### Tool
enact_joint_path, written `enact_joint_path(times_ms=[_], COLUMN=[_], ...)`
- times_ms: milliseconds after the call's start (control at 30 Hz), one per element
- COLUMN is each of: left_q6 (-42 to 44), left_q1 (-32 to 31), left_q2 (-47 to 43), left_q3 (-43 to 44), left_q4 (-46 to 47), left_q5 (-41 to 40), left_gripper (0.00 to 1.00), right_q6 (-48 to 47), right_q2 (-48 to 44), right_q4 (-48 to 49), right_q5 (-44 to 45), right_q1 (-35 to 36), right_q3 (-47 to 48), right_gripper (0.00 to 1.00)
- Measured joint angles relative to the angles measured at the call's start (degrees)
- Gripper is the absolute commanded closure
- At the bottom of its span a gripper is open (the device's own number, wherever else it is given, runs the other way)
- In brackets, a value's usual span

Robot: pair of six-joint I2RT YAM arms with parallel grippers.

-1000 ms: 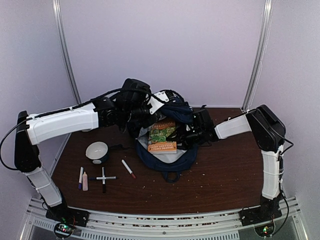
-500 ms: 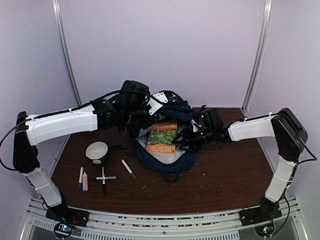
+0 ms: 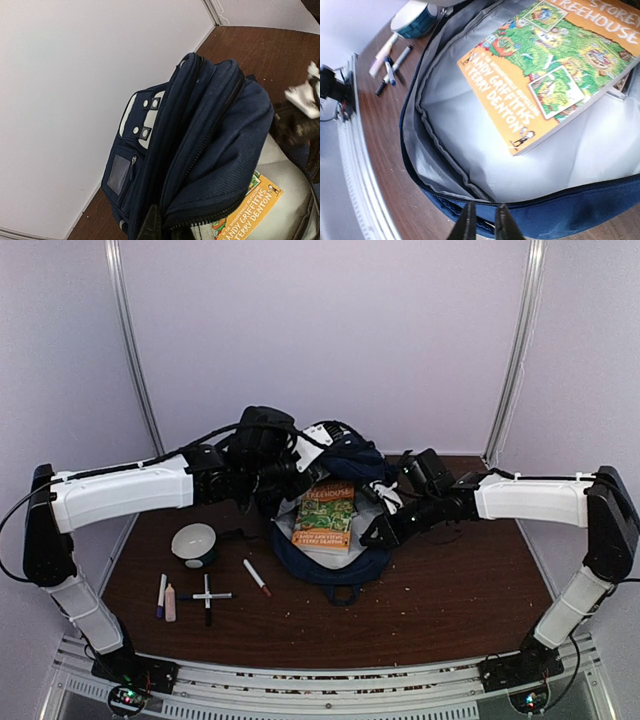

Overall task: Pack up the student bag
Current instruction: Place the student bag in the largest pocket of the bag, then move the book to the largest pocket of the bag.

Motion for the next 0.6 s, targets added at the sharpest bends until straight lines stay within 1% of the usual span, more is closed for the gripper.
enact_joint_path(times_ms=[67,100,133,200,233,300,467,600], left_q6=[-0.92,-1.36,-1.77,-2.67,-2.99,-3.61,-4.96,-5.66], left_q1=[0.26,0.37,0.55,0.85,0.94,1.11,1.27,1.42], left_q2=[0.00,0.00,0.00,0.00,0.00,0.00,-0.02,-0.02], left_q3=[0.00,0.00,0.00,0.00,0.00,0.00,0.00,0.00], left_q4=[0.13,0.15,0.15,0.15,0.15,0.17,0.15,0.13], left_q5=[0.63,0.92,1.20,1.86,2.08,2.60,3.43,3.96], left_gripper=[1.00,1.00,1.00,1.00,1.00,1.00,1.00,1.00], right_q6=[-8.04,-11.47,-14.82,-20.24,-22.97,-26.01,-33.31,-39.06], right_q2=[0.00,0.00,0.00,0.02,0.24,1.14,5.05,9.35], right_q4=[-1.29,-1.60,-1.75,-1.92,-2.14,-2.49,-2.36,-3.17], right_q5=[3.61,5.09,7.23,11.08,12.96,16.26,22.75,25.07], right_q1=[2.29,3.23,4.31,6.12,6.93,8.15,9.73,10.45], right_q3=[0.24,0.22,0.22,0.39,0.87,2.62,9.05,13.84], right_gripper=[0.90,0.87,0.84,0.73,0.69,0.64,0.58,0.56])
